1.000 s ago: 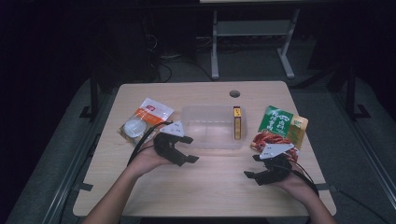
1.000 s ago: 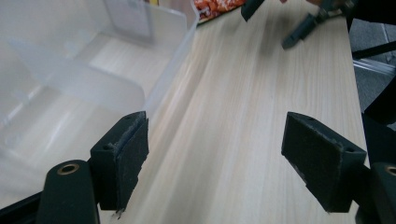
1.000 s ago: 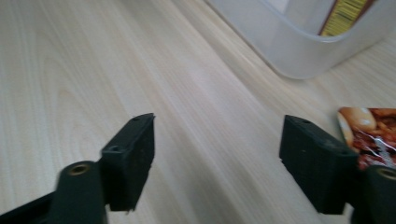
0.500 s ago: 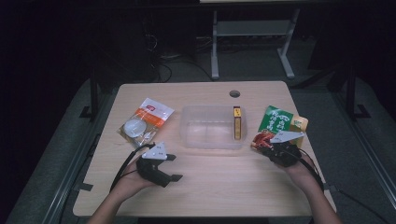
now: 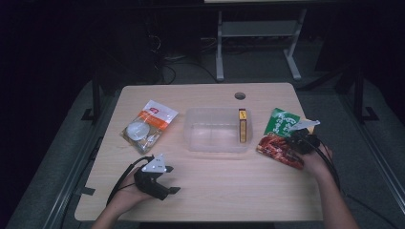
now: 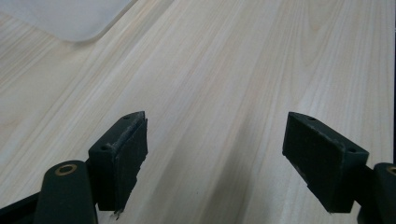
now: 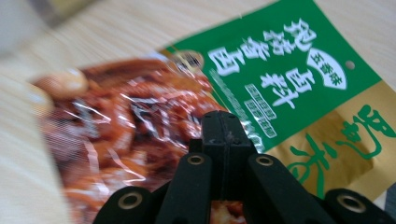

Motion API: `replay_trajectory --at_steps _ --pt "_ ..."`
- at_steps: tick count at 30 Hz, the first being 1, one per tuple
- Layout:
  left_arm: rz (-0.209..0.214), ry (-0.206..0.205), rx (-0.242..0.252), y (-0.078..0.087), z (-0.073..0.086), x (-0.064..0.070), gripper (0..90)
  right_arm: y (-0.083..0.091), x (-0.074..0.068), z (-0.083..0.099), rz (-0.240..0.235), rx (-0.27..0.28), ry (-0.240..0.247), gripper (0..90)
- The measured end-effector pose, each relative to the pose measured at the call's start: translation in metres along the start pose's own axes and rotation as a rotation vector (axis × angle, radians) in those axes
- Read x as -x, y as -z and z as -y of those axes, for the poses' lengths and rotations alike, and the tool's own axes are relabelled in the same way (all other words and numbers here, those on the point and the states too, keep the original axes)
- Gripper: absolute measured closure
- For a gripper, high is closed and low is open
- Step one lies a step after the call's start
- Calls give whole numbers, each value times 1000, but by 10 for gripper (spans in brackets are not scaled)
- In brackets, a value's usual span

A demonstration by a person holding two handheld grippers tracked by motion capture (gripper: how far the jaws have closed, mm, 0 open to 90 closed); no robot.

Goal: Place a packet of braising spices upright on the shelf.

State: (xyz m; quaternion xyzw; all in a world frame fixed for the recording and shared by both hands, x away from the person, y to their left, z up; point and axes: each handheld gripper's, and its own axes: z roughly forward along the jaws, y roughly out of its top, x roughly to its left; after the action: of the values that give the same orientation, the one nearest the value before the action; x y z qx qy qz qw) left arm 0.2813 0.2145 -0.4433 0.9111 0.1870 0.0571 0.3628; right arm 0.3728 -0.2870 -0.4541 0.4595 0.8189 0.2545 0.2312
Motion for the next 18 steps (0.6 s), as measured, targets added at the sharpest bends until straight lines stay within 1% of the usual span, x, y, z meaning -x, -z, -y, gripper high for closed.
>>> replay_trajectory --at_steps 1,2,3,5,6,8,9,12,13,14,15,18 --pt "-2 1 -2 0 1 -1 217 0 0 0 0 0 0 898" --pt "-3 11 -1 0 2 -2 217 -4 1 1 13 -13 9 899" --pt "-5 12 -6 1 2 -3 217 -6 2 2 6 -15 1 899" --pt "-6 21 -12 0 4 -5 218 -6 1 2 -22 -51 10 900" --pt "-8 13 -20 0 4 -6 218 -7 0 1 -25 -63 29 900" --pt "-9 16 -18 0 4 -6 218 -7 -1 1 -25 -73 36 900" --pt "-9 18 -17 0 4 -6 218 -8 -3 0 -16 -82 50 900" --pt "-9 24 -12 0 5 -4 217 -7 -10 -3 9 -110 139 900" --pt "-9 24 -12 0 5 -4 218 -7 -10 -3 9 -110 139 900" --pt "-7 13 -25 0 5 -5 218 -5 -12 -3 -5 -117 150 900" --pt "-3 24 -17 -1 5 -5 218 -4 -13 -2 -16 -113 148 900" --pt "1 14 -31 -1 5 -5 217 -1 -13 0 -62 -109 133 900"
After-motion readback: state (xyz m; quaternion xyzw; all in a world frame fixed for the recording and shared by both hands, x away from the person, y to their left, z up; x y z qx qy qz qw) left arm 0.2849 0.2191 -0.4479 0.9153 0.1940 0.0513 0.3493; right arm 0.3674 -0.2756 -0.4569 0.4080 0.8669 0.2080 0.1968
